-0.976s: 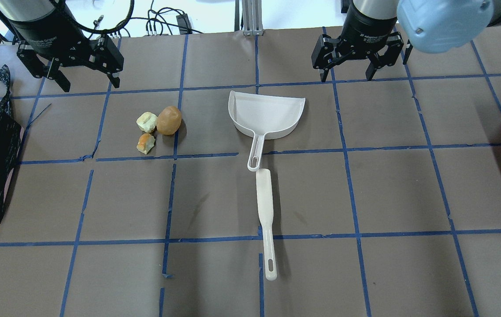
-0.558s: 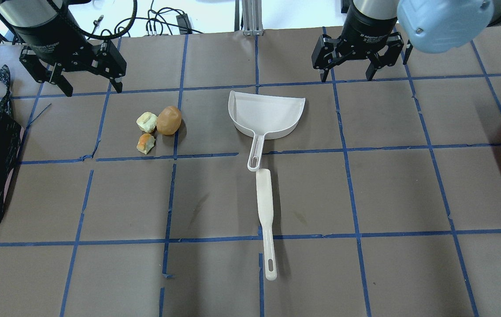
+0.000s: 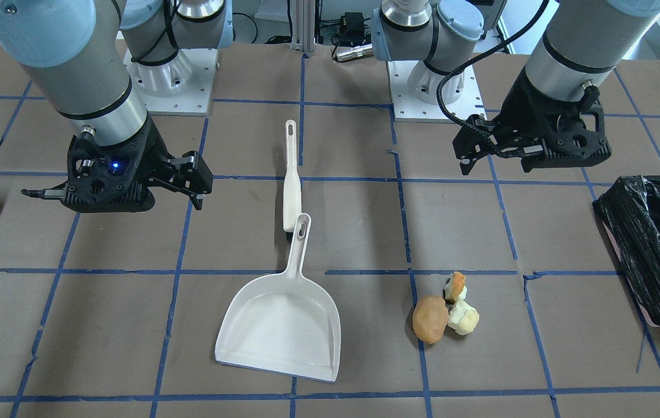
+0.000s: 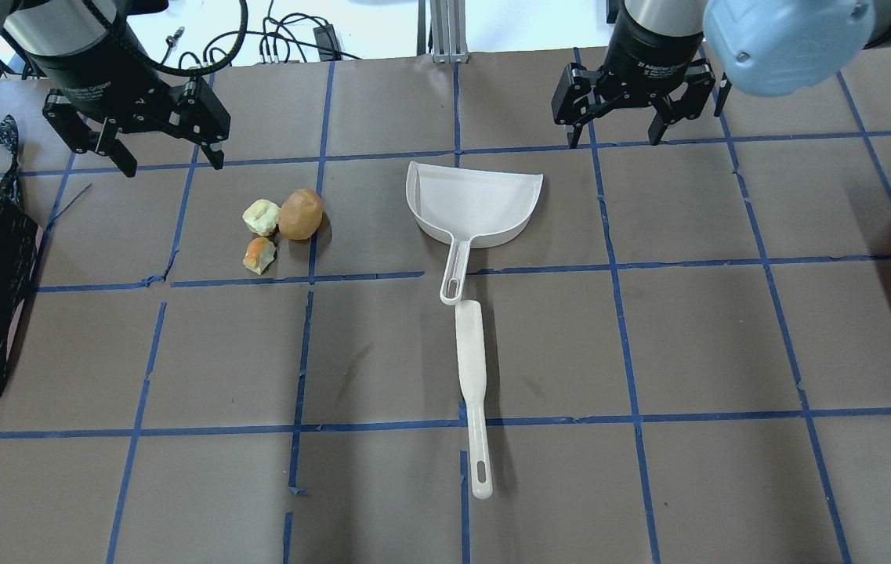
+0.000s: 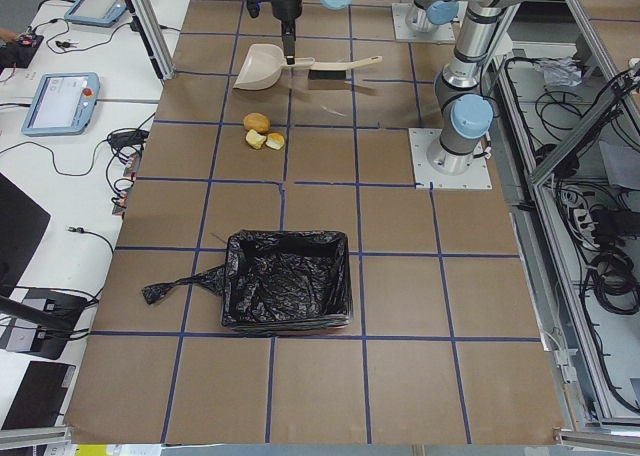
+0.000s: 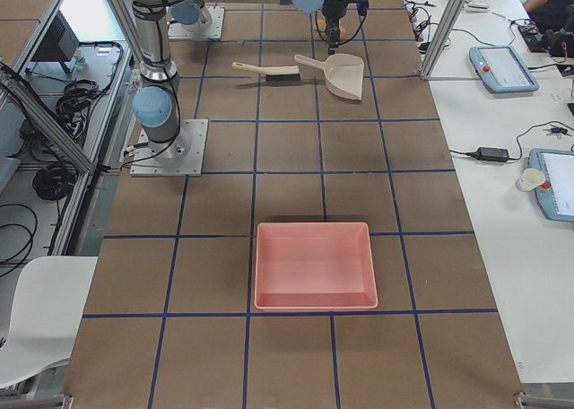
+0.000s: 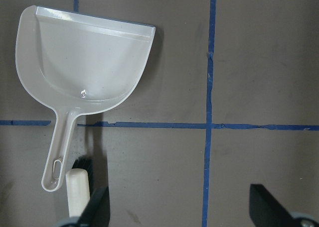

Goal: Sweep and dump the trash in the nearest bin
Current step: 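Move both grippers from rest toward the dustpan and brush handle, then grasp the white brush handle with the right gripper while the left reaches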

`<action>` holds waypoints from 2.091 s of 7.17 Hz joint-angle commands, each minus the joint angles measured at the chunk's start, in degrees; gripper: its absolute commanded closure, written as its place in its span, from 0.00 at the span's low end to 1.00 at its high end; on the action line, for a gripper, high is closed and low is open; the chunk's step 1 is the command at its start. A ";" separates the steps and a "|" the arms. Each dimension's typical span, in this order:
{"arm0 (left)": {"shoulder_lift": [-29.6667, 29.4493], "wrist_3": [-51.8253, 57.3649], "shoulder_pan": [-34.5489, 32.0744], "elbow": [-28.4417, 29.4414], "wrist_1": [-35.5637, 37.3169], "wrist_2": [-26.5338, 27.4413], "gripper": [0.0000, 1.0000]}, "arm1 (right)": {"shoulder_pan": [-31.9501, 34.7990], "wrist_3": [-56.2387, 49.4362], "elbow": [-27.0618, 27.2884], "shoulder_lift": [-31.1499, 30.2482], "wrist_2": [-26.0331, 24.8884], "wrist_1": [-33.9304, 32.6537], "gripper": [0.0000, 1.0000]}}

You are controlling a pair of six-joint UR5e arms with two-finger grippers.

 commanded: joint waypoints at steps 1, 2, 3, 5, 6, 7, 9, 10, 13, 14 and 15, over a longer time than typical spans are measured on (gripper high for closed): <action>-0.71 -0.58 0.58 0.06 0.07 -1.47 0.00 | 0.84 1.36 3.02 -1.05 0.35 -0.02 0.00; -1.24 0.03 -0.12 0.07 0.42 -1.56 0.00 | 2.15 3.02 8.88 -4.80 4.01 -2.02 0.01; -1.25 -0.05 -0.47 0.07 0.60 -1.39 0.00 | 3.12 4.78 14.60 -8.41 4.39 -6.30 0.00; -0.47 -0.14 -0.48 0.07 0.51 -0.77 0.00 | 5.75 8.82 24.45 -14.48 4.57 -11.50 0.00; -0.37 -0.06 -0.83 -0.37 0.43 -0.86 0.00 | 8.38 11.88 30.33 -15.73 4.48 -17.88 0.00; -0.46 0.29 -0.83 -0.89 0.25 -0.77 0.00 | 13.02 19.14 34.91 -15.74 3.70 -24.30 0.00; 1.29 0.82 -2.57 -5.10 0.51 -1.30 0.00 | 19.11 20.00 40.90 -15.64 1.68 -30.31 0.00; 1.30 0.91 -5.37 -6.60 1.82 -0.95 0.00 | 19.65 21.83 44.94 -16.17 1.93 -35.39 0.00; 1.04 3.72 -7.50 -12.48 11.91 -1.56 0.00 | 24.56 27.44 50.69 -16.09 1.76 -44.40 0.00; 0.60 3.72 -8.38 -13.55 12.90 -4.26 0.00 | 27.10 28.60 50.69 -15.83 -0.42 -45.36 0.01; 0.77 3.90 -9.78 -13.99 13.25 -6.38 0.00 | 28.96 28.96 50.69 -15.22 -2.18 -45.81 0.01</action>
